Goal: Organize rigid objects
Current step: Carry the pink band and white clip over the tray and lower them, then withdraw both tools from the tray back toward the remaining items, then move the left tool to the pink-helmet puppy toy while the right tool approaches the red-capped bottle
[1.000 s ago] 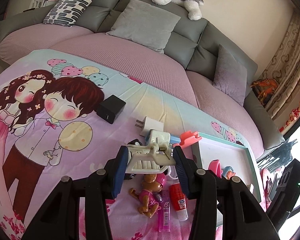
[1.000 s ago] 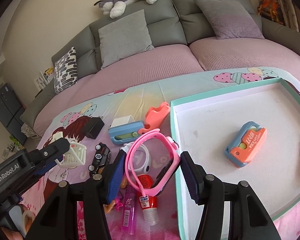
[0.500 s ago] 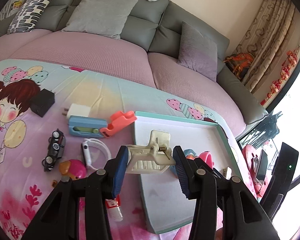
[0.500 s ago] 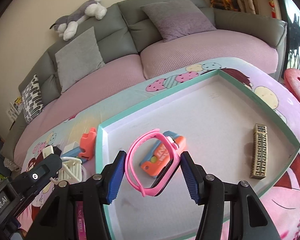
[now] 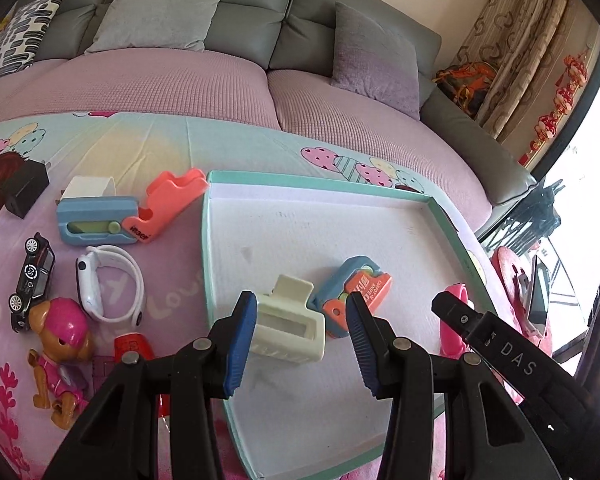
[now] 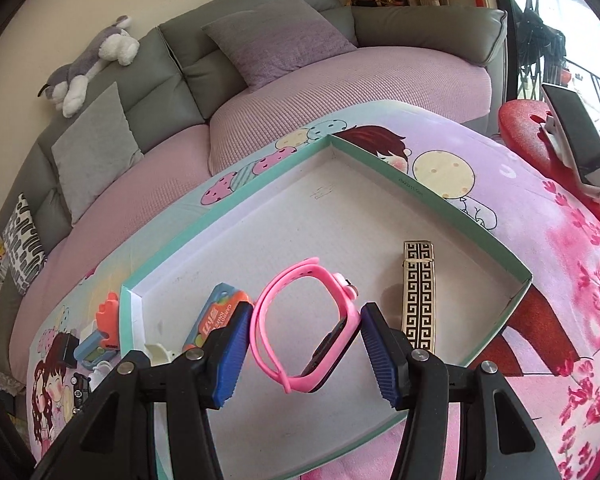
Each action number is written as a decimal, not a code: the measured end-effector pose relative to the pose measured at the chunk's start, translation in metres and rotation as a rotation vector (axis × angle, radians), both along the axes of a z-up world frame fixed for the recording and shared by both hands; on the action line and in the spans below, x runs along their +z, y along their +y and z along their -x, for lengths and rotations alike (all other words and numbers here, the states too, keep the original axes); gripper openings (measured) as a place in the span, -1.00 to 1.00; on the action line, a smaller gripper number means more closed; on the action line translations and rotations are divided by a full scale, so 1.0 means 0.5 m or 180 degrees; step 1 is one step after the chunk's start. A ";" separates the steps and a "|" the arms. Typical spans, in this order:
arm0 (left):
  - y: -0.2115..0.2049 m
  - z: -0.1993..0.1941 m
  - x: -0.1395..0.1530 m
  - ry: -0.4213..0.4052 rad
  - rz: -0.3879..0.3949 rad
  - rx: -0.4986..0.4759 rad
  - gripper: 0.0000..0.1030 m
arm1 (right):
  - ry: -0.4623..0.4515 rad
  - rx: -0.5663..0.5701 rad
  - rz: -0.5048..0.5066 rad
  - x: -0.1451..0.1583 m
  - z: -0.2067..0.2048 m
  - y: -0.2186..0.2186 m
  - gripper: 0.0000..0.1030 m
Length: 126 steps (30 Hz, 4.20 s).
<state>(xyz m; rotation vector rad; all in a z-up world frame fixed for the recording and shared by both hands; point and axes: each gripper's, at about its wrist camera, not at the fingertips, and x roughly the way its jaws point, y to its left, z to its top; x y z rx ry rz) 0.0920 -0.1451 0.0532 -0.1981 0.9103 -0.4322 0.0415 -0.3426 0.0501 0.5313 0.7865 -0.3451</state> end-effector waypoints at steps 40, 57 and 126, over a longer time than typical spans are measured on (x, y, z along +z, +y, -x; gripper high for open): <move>0.038 0.003 0.026 -0.0096 0.0096 0.0188 0.19 | 0.0048 0.0193 -0.0040 -0.016 -0.019 0.020 0.30; 0.217 -0.012 0.029 -0.0148 -0.0103 0.1309 0.69 | 0.0033 0.0412 0.0245 -0.005 -0.034 0.071 0.47; 0.264 -0.038 -0.091 0.0648 -0.0917 0.1056 0.92 | -0.0155 0.1422 0.0442 -0.015 -0.069 0.289 1.00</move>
